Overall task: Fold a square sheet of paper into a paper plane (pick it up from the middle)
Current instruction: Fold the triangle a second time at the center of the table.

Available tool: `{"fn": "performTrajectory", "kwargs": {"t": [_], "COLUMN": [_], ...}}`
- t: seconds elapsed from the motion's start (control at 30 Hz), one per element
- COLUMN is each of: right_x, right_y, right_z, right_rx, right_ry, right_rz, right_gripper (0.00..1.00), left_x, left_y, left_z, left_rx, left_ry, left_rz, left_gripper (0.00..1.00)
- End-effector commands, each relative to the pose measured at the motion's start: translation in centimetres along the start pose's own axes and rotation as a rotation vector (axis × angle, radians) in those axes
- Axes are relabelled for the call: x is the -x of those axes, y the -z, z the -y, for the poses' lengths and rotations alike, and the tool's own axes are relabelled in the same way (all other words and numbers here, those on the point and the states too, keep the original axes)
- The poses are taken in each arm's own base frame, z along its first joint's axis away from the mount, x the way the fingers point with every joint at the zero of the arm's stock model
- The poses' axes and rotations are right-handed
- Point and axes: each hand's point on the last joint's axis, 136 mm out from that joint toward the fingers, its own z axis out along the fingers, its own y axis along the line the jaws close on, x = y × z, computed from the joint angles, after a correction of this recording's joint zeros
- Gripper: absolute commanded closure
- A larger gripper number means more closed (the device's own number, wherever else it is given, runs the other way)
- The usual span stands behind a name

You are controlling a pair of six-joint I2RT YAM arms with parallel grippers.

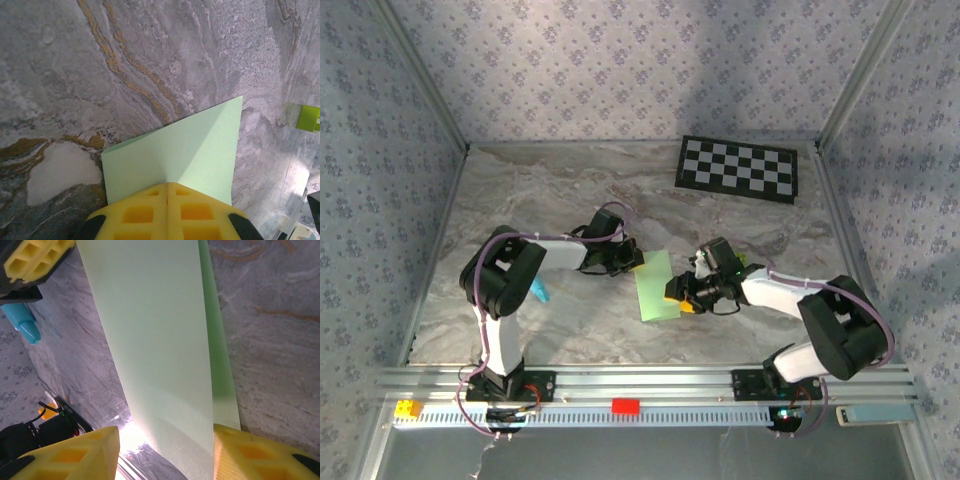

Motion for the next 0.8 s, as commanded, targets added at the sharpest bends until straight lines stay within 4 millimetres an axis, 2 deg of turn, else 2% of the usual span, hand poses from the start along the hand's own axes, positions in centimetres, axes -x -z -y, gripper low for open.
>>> {"fn": "performTrajectory", "kwargs": {"t": [0.0,0.1,0.47,0.77], "right_x": [0.7,1.0,2.4,3.3], "right_y": [0.0,-0.1,-0.2,-0.7], "right_z": [-1.1,-1.5,-0.9,-0.3], "right_rx": [0.057,0.091,0.123,0.113], "right_ry": [0.011,0.014,-0.010,-0.012], "right_rz": [-0.013,-0.028,-0.033,-0.018], "right_gripper": [0.50,0.49,0.50,0.64], "left_x": [-1.5,-1.3,-0.9,-0.8], "left_y": [-0.9,-1.0,-1.8,-2.0], "left_z": [-2.8,-2.4,-1.4,-1.2], "left_rx": [0.087,0.074,0.055,0.058], "left_ry": [0.010,-0.009,-0.055,-0.085], "left_rz": [-0.067,-0.072,-0.103,-0.125], "left_gripper": [0.96,0.96,0.96,0.95]}}
